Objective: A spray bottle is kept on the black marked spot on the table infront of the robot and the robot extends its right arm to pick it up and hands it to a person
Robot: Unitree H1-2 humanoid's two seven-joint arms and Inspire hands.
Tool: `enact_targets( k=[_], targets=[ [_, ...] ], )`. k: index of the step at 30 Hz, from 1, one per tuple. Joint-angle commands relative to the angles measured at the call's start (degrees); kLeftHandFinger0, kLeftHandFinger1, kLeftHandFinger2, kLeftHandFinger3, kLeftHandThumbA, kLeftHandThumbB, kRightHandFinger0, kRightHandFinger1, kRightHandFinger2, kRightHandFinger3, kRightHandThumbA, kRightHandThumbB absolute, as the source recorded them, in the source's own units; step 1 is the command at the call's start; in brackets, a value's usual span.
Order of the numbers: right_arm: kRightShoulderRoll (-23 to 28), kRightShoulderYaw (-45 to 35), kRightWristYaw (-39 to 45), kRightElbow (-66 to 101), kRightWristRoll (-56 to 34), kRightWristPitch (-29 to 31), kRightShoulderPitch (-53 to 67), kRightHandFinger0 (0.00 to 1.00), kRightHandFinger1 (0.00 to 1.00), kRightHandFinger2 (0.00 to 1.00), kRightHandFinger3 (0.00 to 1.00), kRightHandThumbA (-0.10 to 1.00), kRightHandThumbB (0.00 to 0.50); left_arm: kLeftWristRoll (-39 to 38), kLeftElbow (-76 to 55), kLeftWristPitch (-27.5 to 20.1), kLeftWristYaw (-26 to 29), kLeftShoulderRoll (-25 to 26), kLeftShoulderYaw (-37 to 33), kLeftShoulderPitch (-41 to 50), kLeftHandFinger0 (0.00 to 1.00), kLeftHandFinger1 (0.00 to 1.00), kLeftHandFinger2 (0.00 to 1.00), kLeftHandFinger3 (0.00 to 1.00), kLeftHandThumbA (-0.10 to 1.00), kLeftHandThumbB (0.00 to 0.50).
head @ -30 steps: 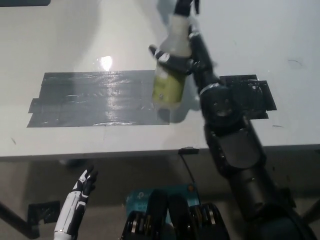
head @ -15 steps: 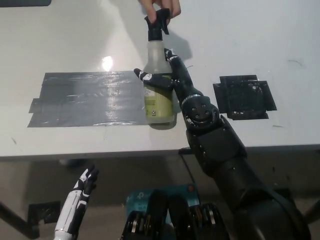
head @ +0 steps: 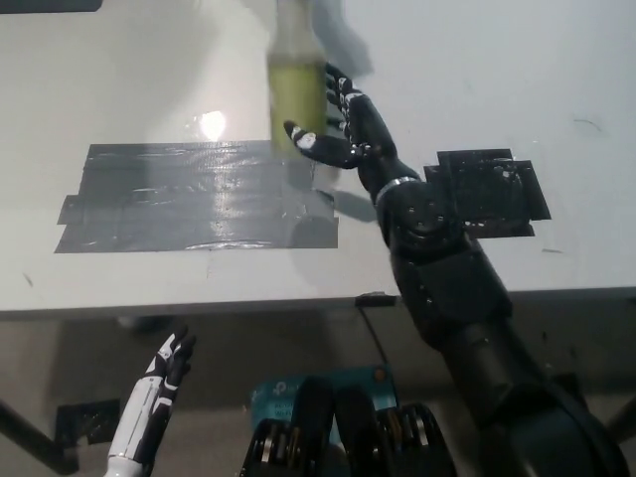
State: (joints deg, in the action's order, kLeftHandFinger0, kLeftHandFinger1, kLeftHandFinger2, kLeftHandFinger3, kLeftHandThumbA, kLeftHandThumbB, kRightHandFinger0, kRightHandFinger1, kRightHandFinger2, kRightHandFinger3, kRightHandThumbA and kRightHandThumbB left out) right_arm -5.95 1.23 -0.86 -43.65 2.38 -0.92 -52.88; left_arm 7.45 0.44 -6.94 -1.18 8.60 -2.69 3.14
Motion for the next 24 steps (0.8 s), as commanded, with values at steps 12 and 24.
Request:
enact_targets(
  k=[12,24],
  targets=[
    [10.0,1.7,7.8,57.7,-1.1,-10.3,14.2,1.0,1.0,1.0,1.0,0.91,0.499,0.6,-1.8,-0.1,-1.0,1.1,-0.1,-1.2,1.0,1.0,1.0,1.0,1.0,0.295],
    [14.5,2.8,9.0,79.8,-1.5,-6.4,41.7,1.0,1.0,1.0,1.0,0.97,0.42,0.7,-0.7,-1.1,-0.6,0.8,-0.3,-0.5,1.0,1.0,1.0,1.0,1.0,0.31]
  ],
)
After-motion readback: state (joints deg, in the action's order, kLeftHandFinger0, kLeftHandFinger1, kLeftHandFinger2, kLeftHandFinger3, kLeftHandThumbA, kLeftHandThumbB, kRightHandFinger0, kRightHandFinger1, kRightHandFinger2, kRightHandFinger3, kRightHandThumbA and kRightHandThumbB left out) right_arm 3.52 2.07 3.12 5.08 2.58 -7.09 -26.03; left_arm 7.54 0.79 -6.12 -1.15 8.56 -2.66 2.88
